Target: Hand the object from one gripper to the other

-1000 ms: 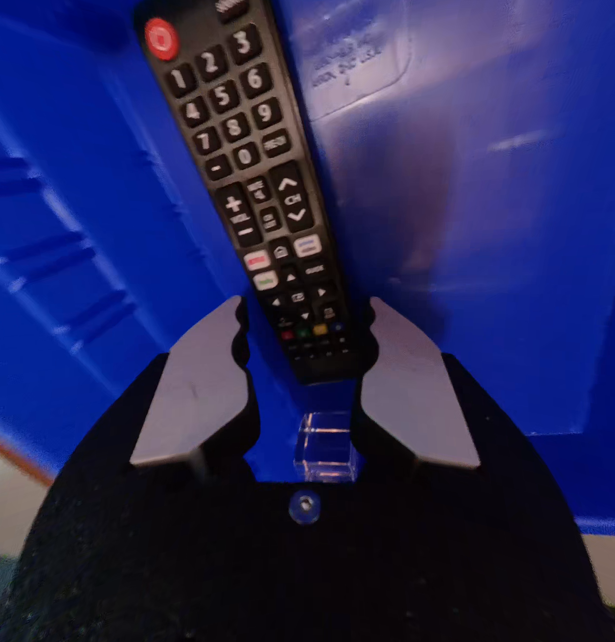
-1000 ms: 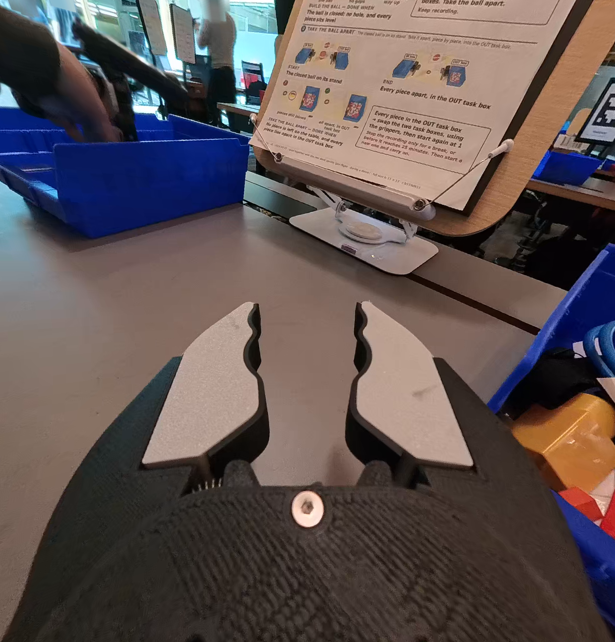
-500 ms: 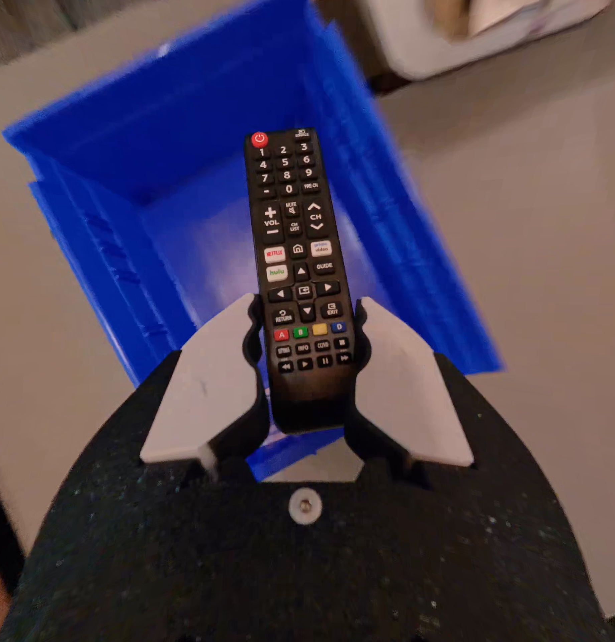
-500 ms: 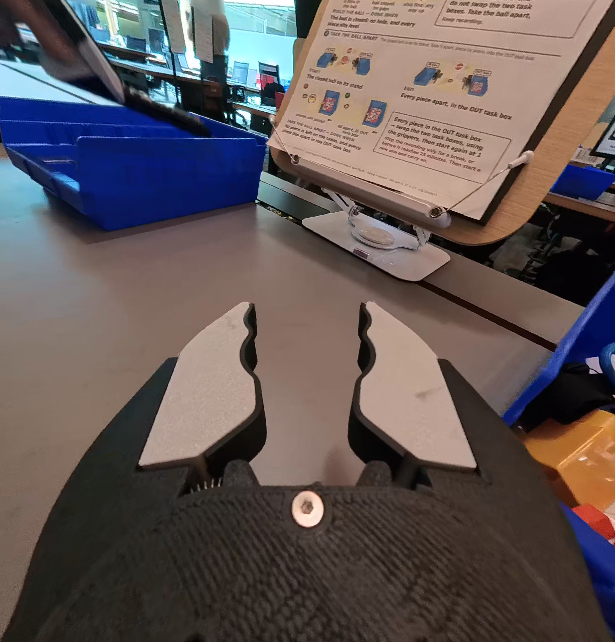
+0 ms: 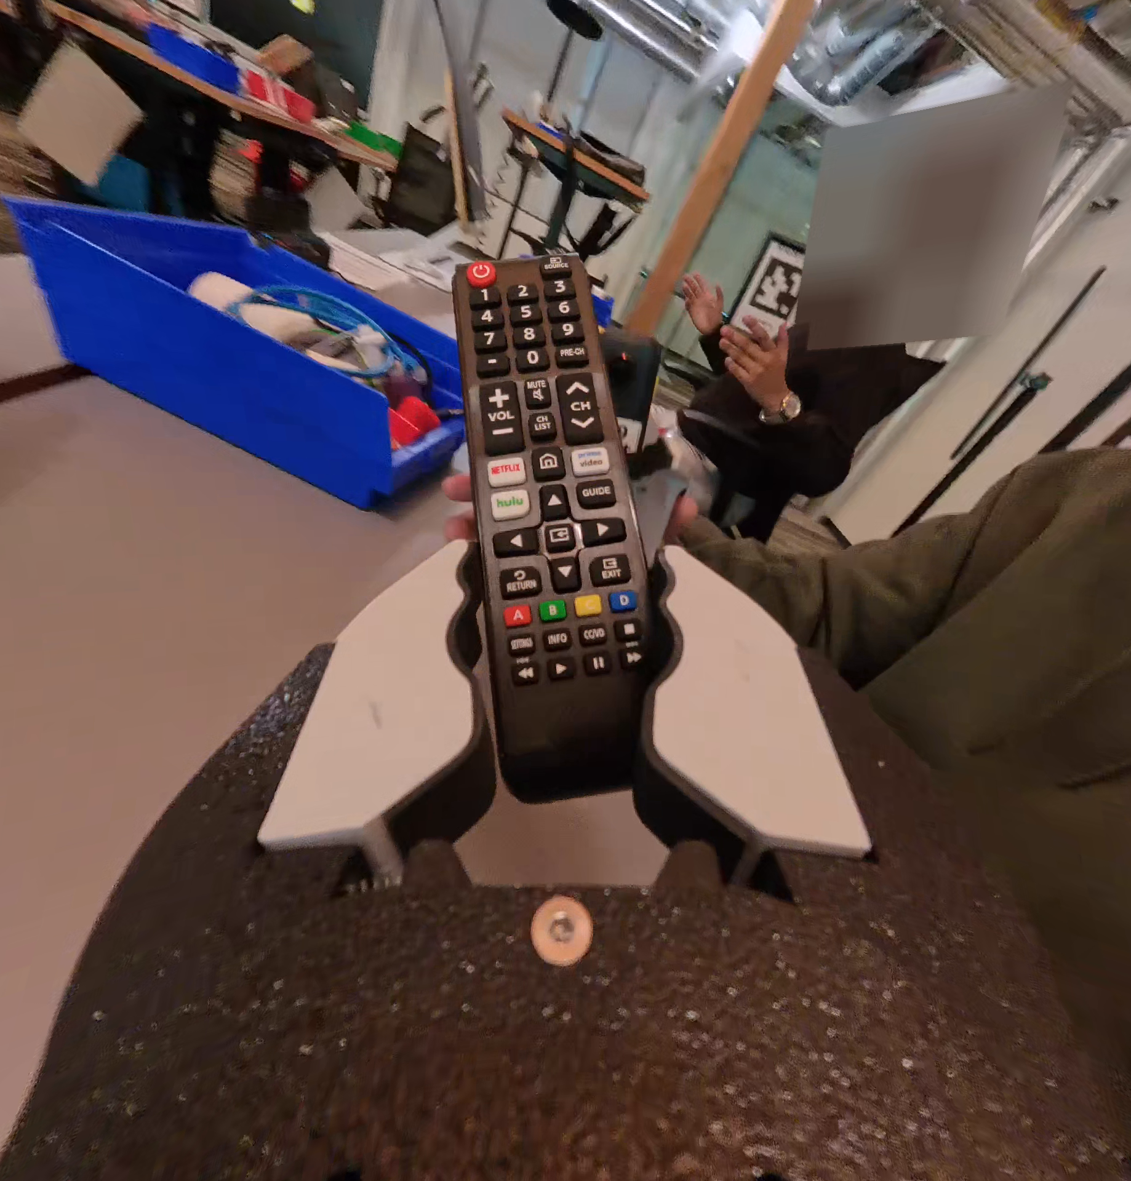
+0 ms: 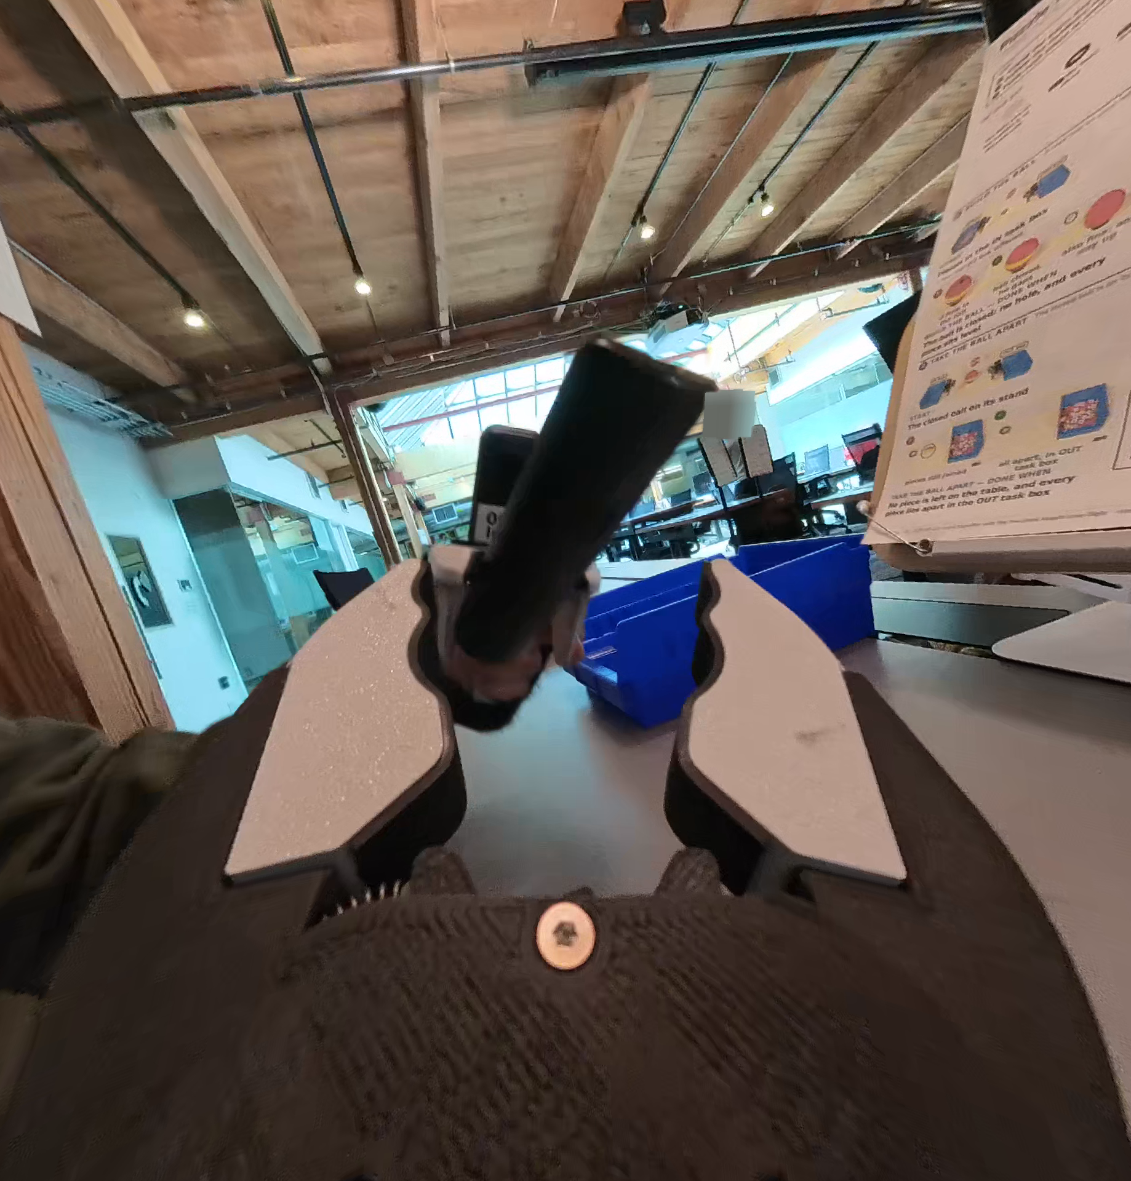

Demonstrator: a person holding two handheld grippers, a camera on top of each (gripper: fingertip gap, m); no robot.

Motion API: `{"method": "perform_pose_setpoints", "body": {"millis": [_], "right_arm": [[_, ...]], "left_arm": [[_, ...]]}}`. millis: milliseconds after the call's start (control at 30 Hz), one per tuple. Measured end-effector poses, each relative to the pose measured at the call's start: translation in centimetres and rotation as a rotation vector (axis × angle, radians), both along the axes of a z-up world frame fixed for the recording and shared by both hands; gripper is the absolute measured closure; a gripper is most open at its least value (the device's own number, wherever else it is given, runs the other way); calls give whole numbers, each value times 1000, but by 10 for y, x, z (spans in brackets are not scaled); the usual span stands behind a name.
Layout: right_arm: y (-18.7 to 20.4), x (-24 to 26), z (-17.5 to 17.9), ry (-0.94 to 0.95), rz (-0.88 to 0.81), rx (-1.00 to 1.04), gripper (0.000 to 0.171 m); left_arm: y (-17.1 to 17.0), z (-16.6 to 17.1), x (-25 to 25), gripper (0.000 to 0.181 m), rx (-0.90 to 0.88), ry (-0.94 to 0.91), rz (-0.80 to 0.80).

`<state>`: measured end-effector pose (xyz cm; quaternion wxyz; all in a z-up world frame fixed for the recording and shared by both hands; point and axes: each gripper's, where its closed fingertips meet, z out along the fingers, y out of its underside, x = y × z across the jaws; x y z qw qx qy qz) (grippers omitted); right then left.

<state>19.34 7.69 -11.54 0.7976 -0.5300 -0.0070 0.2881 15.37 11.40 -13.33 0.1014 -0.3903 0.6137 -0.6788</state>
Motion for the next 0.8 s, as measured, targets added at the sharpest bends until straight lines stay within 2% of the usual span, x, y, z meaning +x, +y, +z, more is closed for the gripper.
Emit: {"method": "perform_pose_setpoints", "body": {"millis": [100, 200, 267, 400, 467, 500, 633, 800], "right_arm": [[-2, 11, -3, 24, -27, -17, 95], [1, 21, -11, 65, -28, -54, 112], [3, 24, -17, 90, -15, -82, 116], [1, 26, -20, 82, 33, -94, 120], [-6, 25, -12, 76, 76, -48, 121], [-10, 22, -8, 55, 96, -27, 121], [-25, 17, 9, 22, 132, 84, 121], [-38, 5, 23, 21, 218, 160, 121]], "left_arm": [[-25, -25, 15, 131, 77, -2, -69], [-37, -39, 23, 131, 135, -20, -93], [-35, -44, 27, 131, 147, -58, -76], [-10, -28, 32, 141, -127, -108, 38], [1, -27, 29, 126, -277, -36, 30], [2, -31, 24, 125, -330, 1, -5], [-13, -68, 23, 118, -337, 212, -81], [-61, -76, 19, 107, -360, 268, -290]]}}
